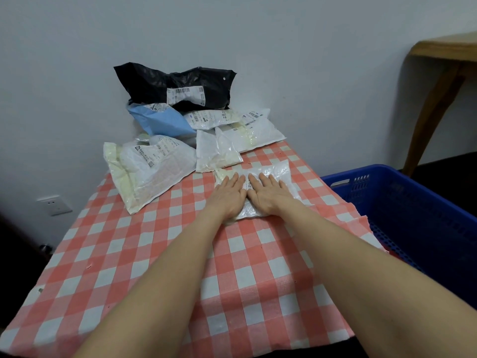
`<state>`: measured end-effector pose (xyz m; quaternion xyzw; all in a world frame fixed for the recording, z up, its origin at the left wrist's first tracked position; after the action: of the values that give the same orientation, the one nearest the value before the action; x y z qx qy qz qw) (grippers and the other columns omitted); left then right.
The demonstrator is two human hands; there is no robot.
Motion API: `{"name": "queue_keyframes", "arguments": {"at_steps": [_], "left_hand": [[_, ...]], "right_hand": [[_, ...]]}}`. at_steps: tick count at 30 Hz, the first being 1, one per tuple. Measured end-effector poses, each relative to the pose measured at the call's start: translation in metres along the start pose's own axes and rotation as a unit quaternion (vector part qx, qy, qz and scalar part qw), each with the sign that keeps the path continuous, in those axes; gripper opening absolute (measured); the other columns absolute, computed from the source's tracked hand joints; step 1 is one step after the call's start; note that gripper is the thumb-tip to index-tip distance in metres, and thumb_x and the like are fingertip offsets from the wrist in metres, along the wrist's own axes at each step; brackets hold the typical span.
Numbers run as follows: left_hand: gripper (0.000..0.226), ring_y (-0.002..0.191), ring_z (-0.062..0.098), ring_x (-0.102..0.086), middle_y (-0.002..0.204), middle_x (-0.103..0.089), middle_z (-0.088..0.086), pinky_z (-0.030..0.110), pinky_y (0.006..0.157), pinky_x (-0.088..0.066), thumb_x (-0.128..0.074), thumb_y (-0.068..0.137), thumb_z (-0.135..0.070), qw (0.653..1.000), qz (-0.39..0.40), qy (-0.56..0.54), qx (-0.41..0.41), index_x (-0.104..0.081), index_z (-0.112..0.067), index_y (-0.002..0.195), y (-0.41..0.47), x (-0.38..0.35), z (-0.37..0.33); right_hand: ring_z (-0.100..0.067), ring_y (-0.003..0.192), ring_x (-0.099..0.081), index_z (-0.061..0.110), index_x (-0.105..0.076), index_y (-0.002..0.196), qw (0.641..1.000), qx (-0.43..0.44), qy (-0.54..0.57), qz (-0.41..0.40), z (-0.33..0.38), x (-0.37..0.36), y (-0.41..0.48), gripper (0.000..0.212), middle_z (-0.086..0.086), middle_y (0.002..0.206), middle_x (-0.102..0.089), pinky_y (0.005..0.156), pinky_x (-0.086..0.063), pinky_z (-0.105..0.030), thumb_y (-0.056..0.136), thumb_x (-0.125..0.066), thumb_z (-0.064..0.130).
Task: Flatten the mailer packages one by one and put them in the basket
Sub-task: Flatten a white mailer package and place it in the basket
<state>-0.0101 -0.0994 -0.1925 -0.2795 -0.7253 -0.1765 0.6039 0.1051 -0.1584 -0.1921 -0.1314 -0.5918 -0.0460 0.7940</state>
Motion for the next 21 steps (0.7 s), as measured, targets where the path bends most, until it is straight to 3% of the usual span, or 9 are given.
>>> {"name": "queue_keyframes", "arguments": {"at_steps": [5,7,10,13,17,21], "left_hand": [[0.05,0.147,0.021,-0.007,0.161,-0.006,0.006,0.034,0.12,-0.006,-0.015,0.104,-0.025,1.0,0.005,0.013,-0.007,-0.011,-0.016,0.153,0.003,0.005,0.0],[0.048,0.142,0.025,-0.023,0.156,-0.023,0.008,0.036,0.115,-0.019,-0.018,0.103,-0.025,1.0,-0.008,0.024,-0.001,-0.027,-0.016,0.149,0.003,0.014,-0.004],[0.042,0.126,0.028,-0.042,0.139,-0.045,0.01,0.041,0.103,-0.035,-0.024,0.101,-0.026,0.995,-0.09,0.036,0.021,-0.049,-0.015,0.133,0.009,0.028,-0.003],[0.044,0.134,0.024,-0.033,0.145,-0.04,0.006,0.039,0.11,-0.03,-0.028,0.101,-0.024,0.989,-0.138,0.047,0.014,-0.039,-0.017,0.143,0.02,0.034,0.001],[0.049,0.146,0.024,-0.012,0.157,-0.021,0.006,0.039,0.118,-0.015,-0.025,0.103,-0.026,0.996,-0.079,0.05,0.0,-0.023,-0.014,0.15,0.036,0.036,-0.001],[0.049,0.147,0.024,-0.008,0.159,-0.015,0.004,0.041,0.119,-0.01,-0.018,0.104,-0.03,0.998,-0.035,0.049,0.0,-0.018,-0.018,0.152,0.045,0.027,-0.004]], "right_hand": [[-0.027,0.149,0.001,0.027,0.0,0.155,1.0,-0.002,0.014,0.013,0.0,0.005,0.001,0.056,-0.005,0.162,0.001,0.119,-0.002,-0.045,0.102,-0.015,0.039],[-0.03,0.145,-0.015,0.025,-0.012,0.154,1.0,-0.001,0.025,-0.011,0.0,0.013,0.001,0.054,-0.006,0.16,-0.014,0.117,-0.016,-0.046,0.102,-0.016,0.038],[-0.031,0.137,-0.029,0.017,-0.026,0.15,0.994,-0.015,0.043,-0.101,-0.002,0.028,0.004,0.05,-0.008,0.154,-0.028,0.109,-0.029,-0.045,0.102,-0.02,0.032],[-0.029,0.147,-0.009,0.013,-0.015,0.153,0.994,-0.014,0.04,-0.103,-0.005,0.033,0.015,0.054,-0.006,0.16,-0.013,0.118,-0.018,-0.044,0.102,-0.022,0.031],[-0.028,0.148,0.008,0.013,-0.005,0.155,0.998,-0.008,0.025,-0.058,-0.004,0.031,0.031,0.058,-0.004,0.162,0.0,0.12,-0.003,-0.045,0.102,-0.019,0.032],[-0.028,0.148,0.012,0.017,-0.005,0.155,1.0,-0.01,0.018,-0.021,-0.003,0.023,0.039,0.056,-0.005,0.162,0.001,0.12,0.0,-0.047,0.103,-0.013,0.036]]}}
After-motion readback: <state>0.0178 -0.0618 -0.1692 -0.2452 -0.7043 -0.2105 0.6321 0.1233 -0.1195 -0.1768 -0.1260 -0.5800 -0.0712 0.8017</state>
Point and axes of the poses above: each hand's wrist, its own y-axis towards the middle knuckle, its own x-axis out of the back of the hand, z = x × y, the point moved 1 cm from there along y, towards the middle knuckle
